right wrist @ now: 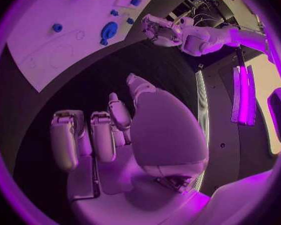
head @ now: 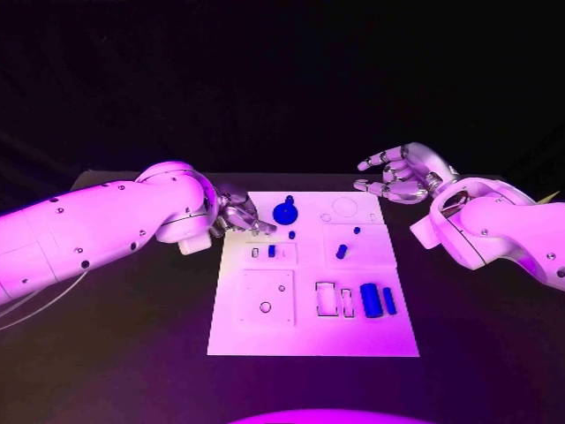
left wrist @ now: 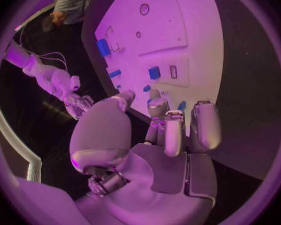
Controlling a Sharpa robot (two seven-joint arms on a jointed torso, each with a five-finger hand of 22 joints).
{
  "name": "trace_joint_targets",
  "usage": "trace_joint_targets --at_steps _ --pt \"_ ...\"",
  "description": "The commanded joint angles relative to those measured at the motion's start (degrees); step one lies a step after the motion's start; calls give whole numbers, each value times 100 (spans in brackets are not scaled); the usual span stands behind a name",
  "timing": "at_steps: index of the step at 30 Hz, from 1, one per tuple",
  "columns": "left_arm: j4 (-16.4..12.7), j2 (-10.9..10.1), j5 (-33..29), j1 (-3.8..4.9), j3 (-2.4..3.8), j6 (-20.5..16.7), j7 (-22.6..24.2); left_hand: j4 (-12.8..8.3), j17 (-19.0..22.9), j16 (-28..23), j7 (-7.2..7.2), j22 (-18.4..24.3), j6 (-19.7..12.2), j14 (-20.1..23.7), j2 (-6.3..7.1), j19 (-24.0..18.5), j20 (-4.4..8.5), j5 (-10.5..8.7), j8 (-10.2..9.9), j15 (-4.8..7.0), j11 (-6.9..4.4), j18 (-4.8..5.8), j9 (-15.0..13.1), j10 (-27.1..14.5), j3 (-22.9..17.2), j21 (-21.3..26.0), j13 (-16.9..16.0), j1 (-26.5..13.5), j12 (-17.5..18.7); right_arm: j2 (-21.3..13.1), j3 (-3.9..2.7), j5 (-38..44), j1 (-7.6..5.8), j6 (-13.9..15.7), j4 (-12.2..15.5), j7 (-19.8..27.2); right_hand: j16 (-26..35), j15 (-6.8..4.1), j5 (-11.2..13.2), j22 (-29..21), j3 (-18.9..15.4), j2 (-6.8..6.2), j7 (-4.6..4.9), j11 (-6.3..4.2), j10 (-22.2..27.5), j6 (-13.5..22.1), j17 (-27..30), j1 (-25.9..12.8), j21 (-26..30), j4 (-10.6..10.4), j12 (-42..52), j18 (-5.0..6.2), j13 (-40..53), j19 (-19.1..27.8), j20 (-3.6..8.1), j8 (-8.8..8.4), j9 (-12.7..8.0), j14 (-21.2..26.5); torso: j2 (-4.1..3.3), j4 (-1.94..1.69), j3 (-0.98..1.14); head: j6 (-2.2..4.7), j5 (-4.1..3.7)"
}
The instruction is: Assemble the parts on the task board
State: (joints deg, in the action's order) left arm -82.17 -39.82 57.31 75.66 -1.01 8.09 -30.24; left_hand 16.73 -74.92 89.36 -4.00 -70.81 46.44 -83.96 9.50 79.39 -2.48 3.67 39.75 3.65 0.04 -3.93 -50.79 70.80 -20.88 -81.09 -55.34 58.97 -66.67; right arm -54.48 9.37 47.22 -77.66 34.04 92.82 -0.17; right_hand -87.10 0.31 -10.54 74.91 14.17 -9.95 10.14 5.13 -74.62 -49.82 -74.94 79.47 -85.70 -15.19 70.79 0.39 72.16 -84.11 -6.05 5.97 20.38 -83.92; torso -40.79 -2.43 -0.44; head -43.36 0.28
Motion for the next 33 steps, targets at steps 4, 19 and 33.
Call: trace_joint_targets --at_steps 4,19,33 --pt "333 -30 7 153 55 273 11 -8 -1404 -20 -111 23 -48 -559 -96 -16 -106 7 -357 -109 90 -15 249 -104 148 25 65 186 28 5 -2 12 9 -73 -18 78 23 19 27 1161 1 -10 -14 -15 11 44 -929 -63 28 -49 -15 88 2 -365 -28 23 -9 -459 4 -14 11 68 29" --pt "1476 493 240 209 28 611 25 1 -1385 -35 -127 83 -17 -550 -142 -53 -124 9 -420 -126 106 -29 304 -144 198 57 102 220 48 25 -2 11 22 -80 -41 80 20 19 21 1163 3 -6 -15 -16 6 44 -935 -65 25 -53 -9 87 7 -367 -28 26 -11 -460 -12 -3 0 106 96" --pt "2068 924 186 190 -123 768 44 1 -1386 -34 -133 96 0 -550 -181 -64 -133 5 -450 -134 113 -32 330 -174 227 66 129 218 64 45 -2 11 29 -84 -39 81 24 18 14 1165 7 -1 -15 -17 8 44 -928 -65 23 -55 -13 86 2 -368 -27 28 -12 -459 -15 1 13 67 94"
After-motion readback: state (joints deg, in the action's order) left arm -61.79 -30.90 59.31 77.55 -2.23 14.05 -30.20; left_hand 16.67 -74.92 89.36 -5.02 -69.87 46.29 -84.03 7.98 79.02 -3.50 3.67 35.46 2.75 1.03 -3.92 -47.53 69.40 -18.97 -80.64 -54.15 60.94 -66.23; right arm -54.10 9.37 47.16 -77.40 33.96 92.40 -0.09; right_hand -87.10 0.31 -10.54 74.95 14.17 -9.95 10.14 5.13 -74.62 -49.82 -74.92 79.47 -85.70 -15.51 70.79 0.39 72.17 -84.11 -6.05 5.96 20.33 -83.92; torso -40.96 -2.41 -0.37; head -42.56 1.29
